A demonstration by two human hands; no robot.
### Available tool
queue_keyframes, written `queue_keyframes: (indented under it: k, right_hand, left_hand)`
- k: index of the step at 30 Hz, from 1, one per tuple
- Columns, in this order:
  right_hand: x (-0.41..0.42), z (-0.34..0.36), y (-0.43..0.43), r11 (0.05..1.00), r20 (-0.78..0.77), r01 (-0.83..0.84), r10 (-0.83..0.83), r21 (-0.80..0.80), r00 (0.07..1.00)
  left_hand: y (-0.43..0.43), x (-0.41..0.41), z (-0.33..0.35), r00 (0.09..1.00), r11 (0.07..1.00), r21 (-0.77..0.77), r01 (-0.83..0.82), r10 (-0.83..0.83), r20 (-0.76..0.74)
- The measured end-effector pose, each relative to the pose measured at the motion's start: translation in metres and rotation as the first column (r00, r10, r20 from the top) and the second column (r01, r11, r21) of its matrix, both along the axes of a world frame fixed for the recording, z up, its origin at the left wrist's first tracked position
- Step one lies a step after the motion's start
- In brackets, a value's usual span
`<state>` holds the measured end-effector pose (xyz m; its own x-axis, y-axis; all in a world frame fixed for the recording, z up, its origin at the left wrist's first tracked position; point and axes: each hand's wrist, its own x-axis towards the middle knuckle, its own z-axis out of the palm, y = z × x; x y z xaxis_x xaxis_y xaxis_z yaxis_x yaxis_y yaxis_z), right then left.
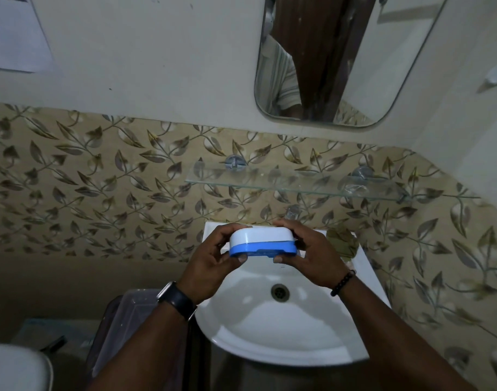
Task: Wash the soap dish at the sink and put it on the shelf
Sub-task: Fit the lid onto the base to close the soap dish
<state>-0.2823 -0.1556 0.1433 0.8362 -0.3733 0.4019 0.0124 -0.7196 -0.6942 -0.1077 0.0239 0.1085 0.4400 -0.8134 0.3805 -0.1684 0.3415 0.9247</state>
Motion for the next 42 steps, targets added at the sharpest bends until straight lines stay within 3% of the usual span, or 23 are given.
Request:
queue_keyframes:
  k: [7,17,23,27,32,42]
  right_hand:
    - [-0.008,-0.002,0.002,0.986,0.094,0.073,-0.06,-0.147,0.994]
    - [-0.012,-0.009,0.001,0.974,0.102,0.114,-0.095,-0.196,0.99]
    - [-0.014,0.002,-0.011,0.903,0.257,0.248,-0.161,-0.352,0.953]
    - [-0.006,0.029,-0.029,0.842,0.32,0.338,-0.211,-0.42,0.924]
    - [0.003,0.054,-0.056,0.853,0.206,0.278,-0.206,-0.442,0.957]
    - [0.035,0.06,-0.121,0.828,0.162,0.429,-0.398,-0.36,0.903]
  left_hand:
    - [-0.005,0.001,0.003,0.985,0.999,0.008,-0.038,0.036,0.167]
    - [-0.01,-0.002,-0.002,0.968,0.999,0.011,-0.046,0.042,0.247]
    - [-0.027,-0.003,0.015,0.928,0.986,-0.099,-0.138,0.163,0.335]
    - [-0.05,-0.004,0.042,0.921,0.986,-0.136,-0.093,0.137,0.364]
    - [-0.094,0.005,0.071,0.896,0.967,-0.186,-0.177,0.236,0.376]
    - [-0.172,0.016,0.093,0.748,0.942,-0.153,-0.3,0.332,0.575]
